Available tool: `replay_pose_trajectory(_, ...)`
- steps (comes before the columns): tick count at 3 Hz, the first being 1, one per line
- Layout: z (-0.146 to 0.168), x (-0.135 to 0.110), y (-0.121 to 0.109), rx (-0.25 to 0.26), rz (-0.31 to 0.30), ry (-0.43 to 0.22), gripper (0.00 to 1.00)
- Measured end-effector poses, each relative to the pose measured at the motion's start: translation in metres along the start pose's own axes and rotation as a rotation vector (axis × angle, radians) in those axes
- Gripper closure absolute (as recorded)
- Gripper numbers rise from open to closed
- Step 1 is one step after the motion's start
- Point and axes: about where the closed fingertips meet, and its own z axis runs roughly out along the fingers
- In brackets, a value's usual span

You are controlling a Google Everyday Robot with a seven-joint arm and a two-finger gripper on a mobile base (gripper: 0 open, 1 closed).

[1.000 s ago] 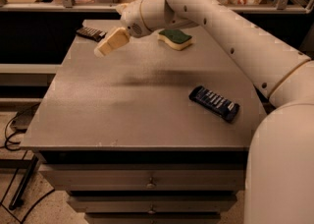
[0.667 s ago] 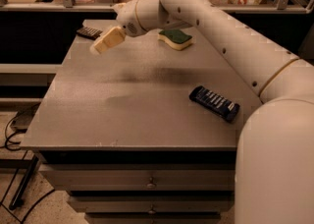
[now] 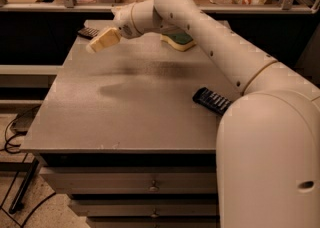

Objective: Pick rxbar chocolate

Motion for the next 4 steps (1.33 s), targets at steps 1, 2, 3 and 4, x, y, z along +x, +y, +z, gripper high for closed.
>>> replay_pose_trajectory(1, 0.017, 0.004, -0.009, 0.008, 0.031, -0.024, 0.0)
replay_pose_trajectory(2, 0.032, 0.009, -0.018, 0.01, 0.058, -0.038, 0.0)
replay_pose_trajectory(3, 0.057, 0.016, -0.032, 0.012, 0.099, -0.047, 0.0)
replay_pose_trajectory(4, 0.057, 0.016, -0.033, 0.013, 0.1, -0.048, 0.0)
